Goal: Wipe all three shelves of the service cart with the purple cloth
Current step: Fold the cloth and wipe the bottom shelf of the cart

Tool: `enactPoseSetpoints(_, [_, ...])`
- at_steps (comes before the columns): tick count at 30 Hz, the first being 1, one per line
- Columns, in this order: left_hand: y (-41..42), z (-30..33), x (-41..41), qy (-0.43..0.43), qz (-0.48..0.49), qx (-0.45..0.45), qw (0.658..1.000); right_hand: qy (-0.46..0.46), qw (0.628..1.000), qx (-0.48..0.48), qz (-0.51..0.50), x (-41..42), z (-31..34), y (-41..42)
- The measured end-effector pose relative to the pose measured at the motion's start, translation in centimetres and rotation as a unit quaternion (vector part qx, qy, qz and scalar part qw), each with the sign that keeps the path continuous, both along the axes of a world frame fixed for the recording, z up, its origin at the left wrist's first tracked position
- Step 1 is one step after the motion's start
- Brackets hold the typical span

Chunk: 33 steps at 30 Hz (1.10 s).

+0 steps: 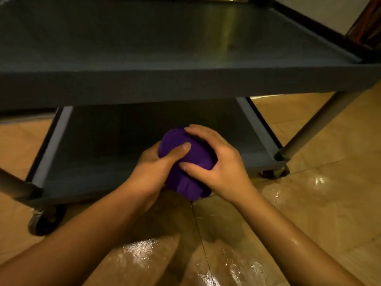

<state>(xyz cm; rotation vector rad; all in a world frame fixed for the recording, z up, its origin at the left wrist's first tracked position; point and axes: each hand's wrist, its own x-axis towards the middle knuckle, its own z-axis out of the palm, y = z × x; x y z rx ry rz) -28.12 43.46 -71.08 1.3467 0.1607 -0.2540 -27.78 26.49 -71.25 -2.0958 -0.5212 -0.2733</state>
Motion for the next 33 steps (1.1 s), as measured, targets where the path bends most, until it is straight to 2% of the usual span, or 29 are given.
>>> enactPoseSetpoints(4, [-0.3,-3.0,0.7,0.020,0.020,0.097,0.995,-0.013,0.996,-0.069,-0.059,-1.0,-4.1,0.8])
enactPoseSetpoints(6, [-0.5,-4.2,1.1,0.033,0.022,0.175,0.984,-0.009,0.995,-0.094,-0.043,-1.6,-5.9,1.4])
enactPoseSetpoints(8, [-0.4,-5.3,1.4,0.045,0.019,0.217,0.975,0.034,0.995,-0.096,-0.006,-2.0,-7.7,2.0])
enactPoseSetpoints(15, [1.2,-8.5,1.3,0.079,0.037,0.141,0.986,0.159,0.987,-0.032,0.001,-1.1,-11.1,2.9])
enactPoseSetpoints(18, [1.7,-9.0,2.1,0.058,0.008,0.169,0.984,0.191,0.981,-0.006,-0.021,0.9,-11.5,3.3])
enactPoseSetpoints(21, [3.5,-8.9,3.6,0.044,-0.007,0.155,0.987,0.209,0.975,0.037,-0.060,4.1,-11.4,3.0])
enactPoseSetpoints(22, [4.7,-9.0,3.9,0.031,-0.008,0.183,0.983,0.213,0.973,0.053,-0.067,5.1,-11.3,2.8])
enactPoseSetpoints(25, [8.7,-9.6,3.7,-0.031,-0.034,0.363,0.931,0.203,0.974,0.066,-0.070,7.9,-11.0,2.9])
enactPoseSetpoints(28, [11.2,-10.2,3.3,-0.095,-0.104,0.535,0.833,0.170,0.978,0.079,-0.086,10.2,-11.1,3.3])
enactPoseSetpoints(31, [12.5,-10.4,3.9,-0.149,-0.161,0.670,0.709,0.143,0.976,0.115,-0.119,12.1,-11.1,1.6])
enactPoseSetpoints(33, [13.9,-10.9,4.6,-0.134,-0.159,0.703,0.680,0.109,0.975,0.101,-0.165,13.5,-11.1,-1.0])
